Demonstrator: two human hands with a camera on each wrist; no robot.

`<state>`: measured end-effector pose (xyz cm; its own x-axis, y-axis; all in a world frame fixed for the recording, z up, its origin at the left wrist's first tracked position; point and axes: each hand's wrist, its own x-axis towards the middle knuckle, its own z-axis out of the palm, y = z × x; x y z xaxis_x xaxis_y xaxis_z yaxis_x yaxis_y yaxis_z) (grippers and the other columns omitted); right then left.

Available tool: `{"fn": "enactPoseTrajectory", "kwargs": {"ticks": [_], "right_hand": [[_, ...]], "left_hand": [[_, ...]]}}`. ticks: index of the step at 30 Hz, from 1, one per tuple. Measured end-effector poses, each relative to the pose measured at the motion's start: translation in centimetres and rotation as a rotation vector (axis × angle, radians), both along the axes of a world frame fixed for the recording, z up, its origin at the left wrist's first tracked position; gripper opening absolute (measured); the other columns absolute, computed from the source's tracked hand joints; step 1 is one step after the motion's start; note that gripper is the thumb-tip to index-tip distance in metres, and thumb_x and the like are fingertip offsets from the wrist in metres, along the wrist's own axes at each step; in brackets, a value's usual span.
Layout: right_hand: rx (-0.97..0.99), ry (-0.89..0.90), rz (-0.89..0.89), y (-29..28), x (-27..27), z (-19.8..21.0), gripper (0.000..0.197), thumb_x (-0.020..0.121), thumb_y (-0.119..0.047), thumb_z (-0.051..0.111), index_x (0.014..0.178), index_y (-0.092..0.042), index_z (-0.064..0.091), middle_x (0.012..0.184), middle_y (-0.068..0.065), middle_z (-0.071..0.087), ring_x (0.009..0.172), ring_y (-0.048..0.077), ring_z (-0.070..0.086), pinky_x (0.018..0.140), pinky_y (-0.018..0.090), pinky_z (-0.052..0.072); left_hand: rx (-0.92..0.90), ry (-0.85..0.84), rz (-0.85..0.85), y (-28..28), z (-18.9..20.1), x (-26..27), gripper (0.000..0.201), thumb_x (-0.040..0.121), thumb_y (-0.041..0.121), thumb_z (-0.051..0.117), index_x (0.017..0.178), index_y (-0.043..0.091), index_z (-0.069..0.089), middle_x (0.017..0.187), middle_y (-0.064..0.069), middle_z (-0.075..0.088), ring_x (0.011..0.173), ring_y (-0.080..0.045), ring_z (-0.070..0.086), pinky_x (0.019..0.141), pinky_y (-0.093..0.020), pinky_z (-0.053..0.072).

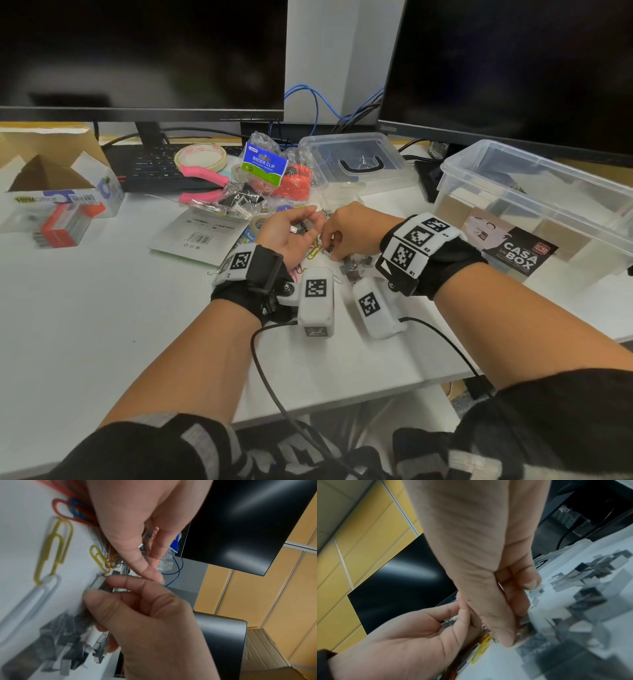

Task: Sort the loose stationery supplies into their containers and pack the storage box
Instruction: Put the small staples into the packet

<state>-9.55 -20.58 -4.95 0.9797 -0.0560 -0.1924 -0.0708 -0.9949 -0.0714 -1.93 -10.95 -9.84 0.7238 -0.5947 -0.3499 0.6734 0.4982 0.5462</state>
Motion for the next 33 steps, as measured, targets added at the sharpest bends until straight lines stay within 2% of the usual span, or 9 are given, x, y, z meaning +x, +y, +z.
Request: {"fn": "enactPoseTrajectory", "kwargs": {"ticks": [5, 10, 14, 18, 21, 23, 25, 29, 33], "right_hand": [[-0.003, -0.015, -0.014, 0.1, -0.2, 0.1, 0.024, 0.082, -0.014, 0.067, 0.105, -0.012, 0.069, 0.081, -0.006, 0.049, 0.079, 0.012, 0.048, 0.067, 0.019, 0.04], [0.0, -0.099, -0.018, -0.7, -0.5, 1.0, 0.023, 0.082, -0.014, 0.066, 0.104, -0.011, 0.069, 0.084, -0.002, 0.056, 0.078, 0.01, 0.048, 0.055, 0.005, 0.029], [0.018, -0.201, -0.06, -1.2, -0.7, 2.8, 0.022, 0.084, -0.015, 0.065, 0.104, -0.01, 0.069, 0.076, -0.004, 0.053, 0.074, 0.013, 0.05, 0.059, 0.014, 0.038], [0.056, -0.221, -0.043, -0.3, -0.3, 4.1, 0.023, 0.085, -0.014, 0.064, 0.108, -0.011, 0.067, 0.067, -0.012, 0.047, 0.075, 0.012, 0.05, 0.073, 0.021, 0.041], [0.043, -0.207, -0.013, 0.4, 0.1, 4.0, 0.028, 0.087, -0.015, 0.06, 0.115, -0.014, 0.065, 0.083, -0.006, 0.056, 0.082, 0.011, 0.052, 0.075, 0.02, 0.041], [0.036, -0.2, 0.002, 0.4, 0.3, 3.7, 0.03, 0.088, -0.016, 0.059, 0.118, -0.016, 0.064, 0.098, -0.001, 0.065, 0.091, 0.014, 0.058, 0.078, 0.019, 0.04], [0.041, -0.216, 0.003, 0.2, 0.3, 3.4, 0.03, 0.089, -0.016, 0.058, 0.119, -0.016, 0.064, 0.109, 0.003, 0.067, 0.099, 0.016, 0.06, 0.078, 0.017, 0.038], [0.062, -0.298, -0.103, -0.9, -0.2, 3.0, 0.025, 0.09, -0.01, 0.055, 0.112, -0.01, 0.068, 0.109, 0.006, 0.067, 0.101, 0.019, 0.06, 0.075, 0.011, 0.032], [-0.006, -0.091, -0.178, -1.5, -0.9, 2.0, 0.02, 0.087, -0.012, 0.063, 0.105, -0.008, 0.07, 0.102, 0.005, 0.068, 0.082, 0.015, 0.063, 0.068, 0.016, 0.044]], "left_hand": [[-0.001, -0.002, 0.008, 0.0, -0.1, 0.1, 0.015, 0.092, -0.007, 0.046, 0.082, -0.003, 0.057, 0.091, -0.014, 0.049, 0.075, -0.02, 0.054, 0.051, -0.026, 0.057], [-0.02, 0.01, 0.011, 0.0, -0.1, 0.0, 0.017, 0.093, -0.006, 0.047, 0.079, -0.004, 0.056, 0.089, -0.014, 0.049, 0.069, -0.02, 0.052, 0.056, -0.03, 0.059], [-0.008, -0.004, 0.018, -0.1, -0.1, -0.1, 0.016, 0.093, -0.004, 0.047, 0.08, -0.004, 0.056, 0.096, -0.014, 0.049, 0.07, -0.022, 0.052, 0.061, -0.035, 0.059], [0.003, -0.006, -0.02, -0.2, 0.1, -0.4, 0.015, 0.098, 0.008, 0.046, 0.11, 0.0, 0.05, 0.104, -0.015, 0.056, 0.082, -0.028, 0.057, 0.069, -0.042, 0.053], [-0.002, -0.018, -0.084, -0.1, 0.2, -0.6, 0.03, 0.099, 0.015, 0.046, 0.126, 0.003, 0.044, 0.118, -0.015, 0.054, 0.108, -0.035, 0.054, 0.074, -0.046, 0.05], [-0.006, -0.028, -0.112, -0.1, 0.3, -0.6, 0.025, 0.098, 0.015, 0.047, 0.118, 0.0, 0.049, 0.116, -0.014, 0.057, 0.11, -0.033, 0.054, 0.079, -0.045, 0.051], [0.015, -0.051, -0.114, -0.1, 0.5, -0.7, 0.015, 0.098, 0.012, 0.046, 0.101, -0.001, 0.053, 0.101, -0.015, 0.06, 0.096, -0.029, 0.059, 0.088, -0.044, 0.049], [0.024, -0.027, -0.07, -0.1, 0.5, -0.9, 0.02, 0.098, 0.003, 0.042, 0.083, -0.005, 0.053, 0.083, -0.015, 0.058, 0.077, -0.024, 0.056, 0.088, -0.04, 0.046], [0.034, -0.027, -0.053, 0.1, 0.4, -0.7, 0.023, 0.098, 0.004, 0.042, 0.081, -0.005, 0.055, 0.08, -0.013, 0.057, 0.076, -0.022, 0.056, 0.085, -0.034, 0.047]]}}
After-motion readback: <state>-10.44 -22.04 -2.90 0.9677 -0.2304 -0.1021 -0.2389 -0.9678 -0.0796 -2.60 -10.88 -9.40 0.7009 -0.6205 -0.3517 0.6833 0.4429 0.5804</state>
